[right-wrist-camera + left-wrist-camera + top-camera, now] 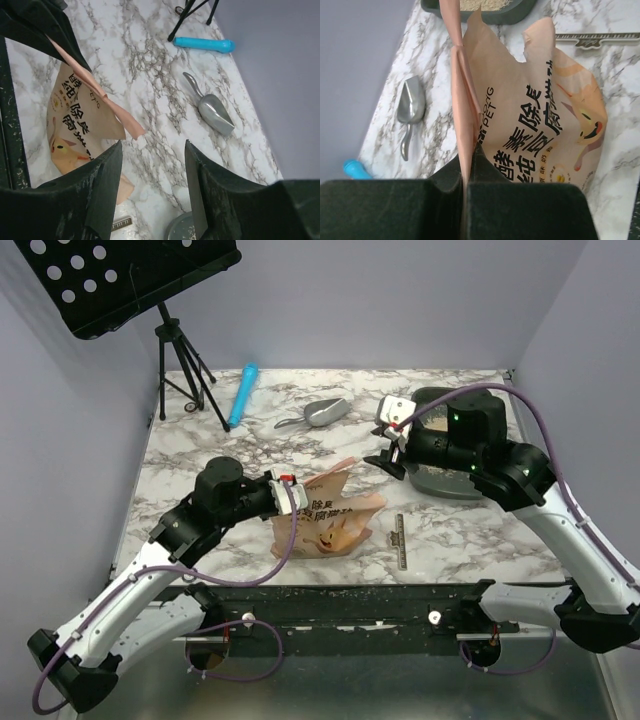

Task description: Fill the litter box with clean litter

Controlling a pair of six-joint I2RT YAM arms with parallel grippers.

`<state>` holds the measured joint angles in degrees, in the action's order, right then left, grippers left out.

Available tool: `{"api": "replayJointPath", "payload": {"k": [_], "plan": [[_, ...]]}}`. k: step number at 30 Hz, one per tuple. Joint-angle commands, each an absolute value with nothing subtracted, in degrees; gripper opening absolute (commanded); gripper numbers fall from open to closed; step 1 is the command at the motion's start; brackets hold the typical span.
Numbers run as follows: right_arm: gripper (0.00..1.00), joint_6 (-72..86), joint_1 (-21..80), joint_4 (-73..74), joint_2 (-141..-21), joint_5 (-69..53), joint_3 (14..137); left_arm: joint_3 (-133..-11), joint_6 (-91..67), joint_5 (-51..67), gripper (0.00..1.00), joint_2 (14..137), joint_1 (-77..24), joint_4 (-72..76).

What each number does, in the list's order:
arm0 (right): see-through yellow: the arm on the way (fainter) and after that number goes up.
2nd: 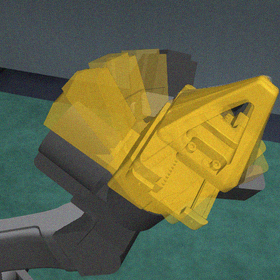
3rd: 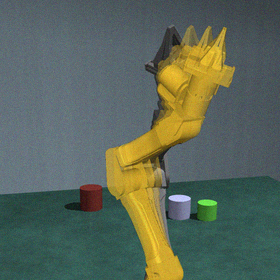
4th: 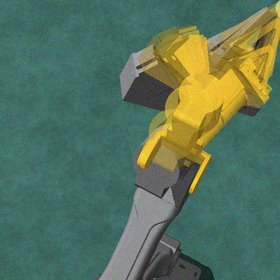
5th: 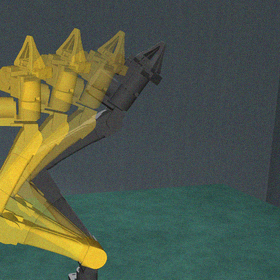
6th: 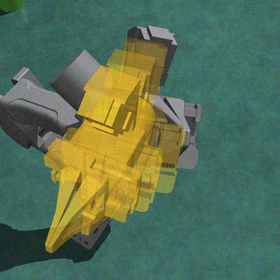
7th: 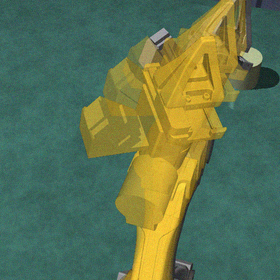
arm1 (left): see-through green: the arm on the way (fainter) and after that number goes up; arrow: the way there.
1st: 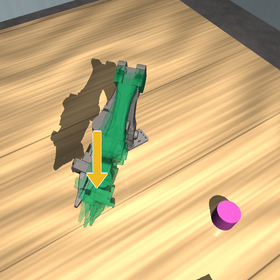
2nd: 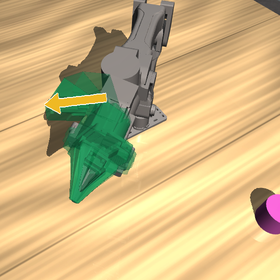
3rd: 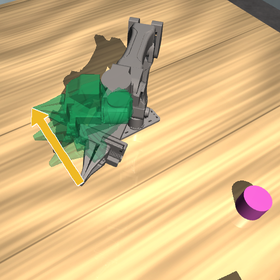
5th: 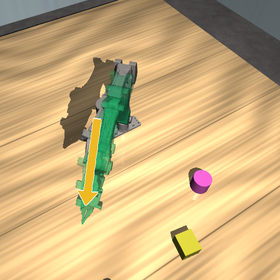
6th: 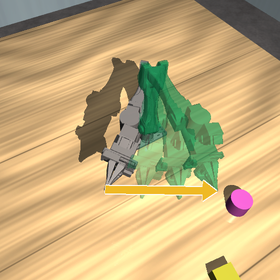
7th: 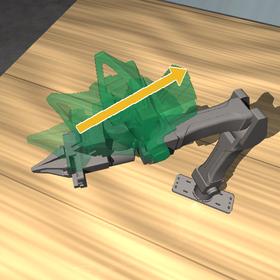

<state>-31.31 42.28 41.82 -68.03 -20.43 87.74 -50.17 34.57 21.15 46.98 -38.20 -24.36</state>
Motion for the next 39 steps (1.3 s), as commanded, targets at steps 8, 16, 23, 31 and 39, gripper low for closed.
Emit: {"api": "replayJointPath", "payload": {"k": [8, 16, 23, 31, 39], "plan": [[0.61, -29.4, 37.0, 33.6, -71.4, -17.9, 77.6, -46.8, 42.1, 23.2, 0.00, 42.2, -32.6, -6.3], [0.61, -28.1, 33.3, 30.7, -72.5, -17.0, 77.4, -61.0, 37.8, 43.0, 0.00, 51.6, -22.1, -7.7], [0.61, -28.5, 32.8, 30.8, -71.7, -17.6, 78.4, -72.9, 45.2, 53.5, 0.00, 55.1, -22.0, -25.6], [0.62, -29.2, 32.8, 31.6, -72.8, -22.2, 77.1, -55.1, 44.4, 51.3, 0.00, 52.5, -21.8, -23.2], [0.62, -35.9, 32.8, 34.3, -76.7, -32.6, 76.7, -34.3, 32.3, 47.1, 0.00, 44.8, -22.0, -2.9]]}}
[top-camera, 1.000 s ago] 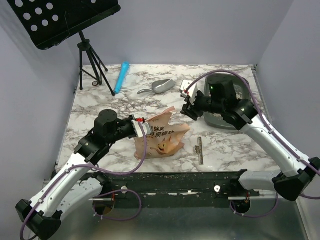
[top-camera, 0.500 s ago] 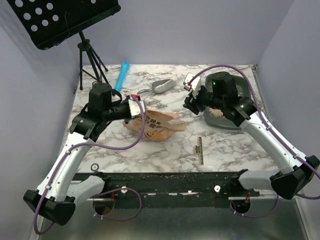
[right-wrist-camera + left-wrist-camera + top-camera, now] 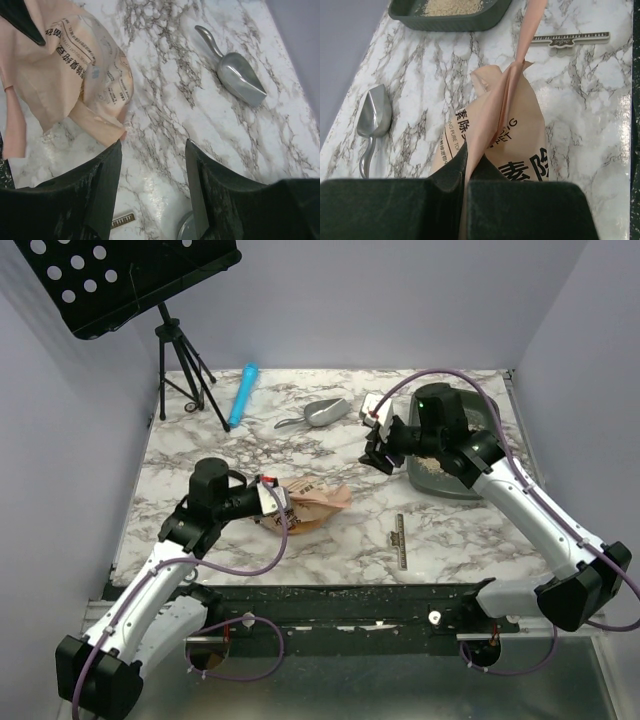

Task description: Fill the litter box with clean litter

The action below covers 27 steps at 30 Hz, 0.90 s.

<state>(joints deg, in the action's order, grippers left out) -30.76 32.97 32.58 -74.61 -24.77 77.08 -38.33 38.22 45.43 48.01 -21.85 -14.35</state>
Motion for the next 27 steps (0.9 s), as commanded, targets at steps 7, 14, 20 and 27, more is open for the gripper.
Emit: {"api": "replayJointPath", "payload": {"k": [7, 14, 20, 27], "plan": [[0.64, -43.1, 32.8, 39.5, -83.2, -40.8, 80.2, -29.3, 23.7, 38.3, 0.00, 35.3, -22.1, 3.9], [0.64, -47.5, 33.0, 40.5, -88.0, -45.4, 83.1, -23.5, 20.0, 30.2, 0.00, 24.2, -22.2, 4.1], [0.64, -48.9, 34.5, 39.8, -91.1, -47.7, 83.6, -19.5, 18.3, 24.8, 0.00, 18.1, -22.2, 6.5], [0.64, -46.8, 37.2, 35.1, -95.2, -46.9, 85.0, -18.4, 17.4, 25.3, 0.00, 17.3, -22.4, 8.0]]}}
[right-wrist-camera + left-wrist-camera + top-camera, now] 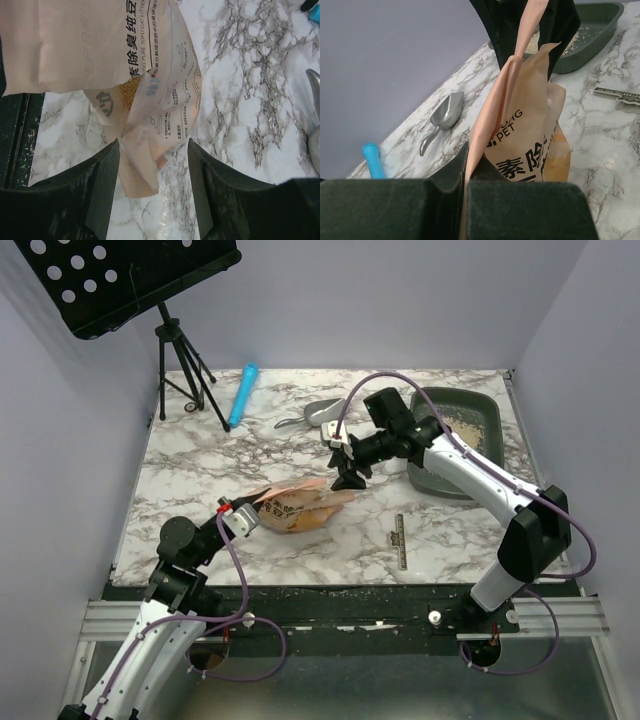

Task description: Fill the litter box with clean litter

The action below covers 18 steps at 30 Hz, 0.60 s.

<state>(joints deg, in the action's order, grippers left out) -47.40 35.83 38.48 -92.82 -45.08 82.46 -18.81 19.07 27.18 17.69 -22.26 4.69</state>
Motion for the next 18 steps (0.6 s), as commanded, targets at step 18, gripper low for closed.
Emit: {"api": "replayJointPath", "payload": {"k": [18], "plan": [[0.64, -46.4, 41.3, 38.5, -103.1, -48.4, 90.6, -17.8, 17.8, 22.7, 0.00, 15.6, -22.9, 9.0]]}}
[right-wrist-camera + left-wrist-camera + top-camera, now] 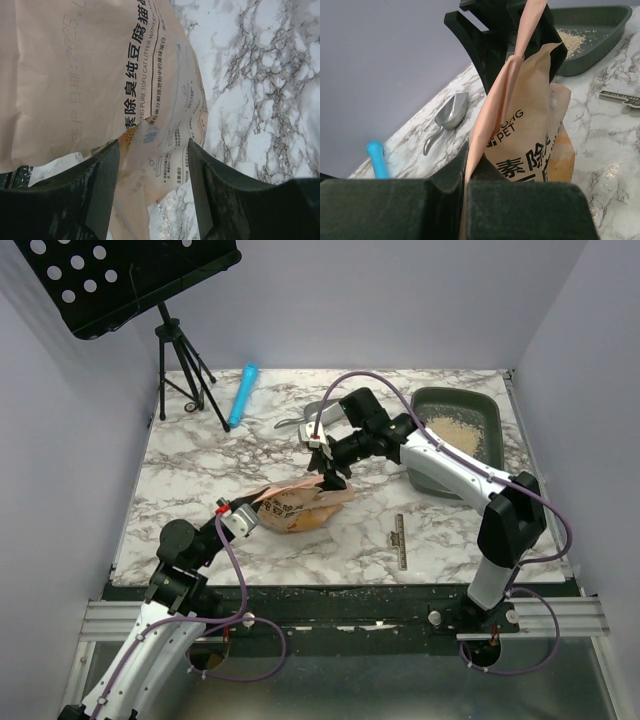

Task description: Fill the litter box with clean litter

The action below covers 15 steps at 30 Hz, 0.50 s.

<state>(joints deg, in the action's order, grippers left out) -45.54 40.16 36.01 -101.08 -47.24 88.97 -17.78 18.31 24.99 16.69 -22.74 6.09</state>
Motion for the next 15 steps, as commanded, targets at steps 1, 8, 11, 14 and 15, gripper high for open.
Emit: {"api": "replayJointPath", "payload": {"k": [1, 8, 11, 14, 15], "plan": [[0.64, -46.4, 41.6, 38.5, -103.4, -48.6, 90.5, -17.8, 17.8, 22.6, 0.00, 15.6, -22.9, 9.0], [0.64, -46.9, 42.9, 40.3, -103.9, -50.1, 89.1, -17.4, 17.9, 21.6, 0.00, 14.7, -23.0, 9.1], [0.64, -47.1, 43.5, 40.6, -104.7, -49.2, 88.7, -17.5, 18.0, 21.4, 0.00, 14.7, -23.0, 9.2], [0.64, -46.0, 44.1, 39.6, -106.3, -47.0, 88.9, -17.5, 18.1, 21.3, 0.00, 14.8, -23.0, 9.1], [0.64, -45.2, 44.3, 38.7, -106.9, -46.2, 88.9, -17.5, 18.1, 21.3, 0.00, 14.7, -23.1, 9.1]]}}
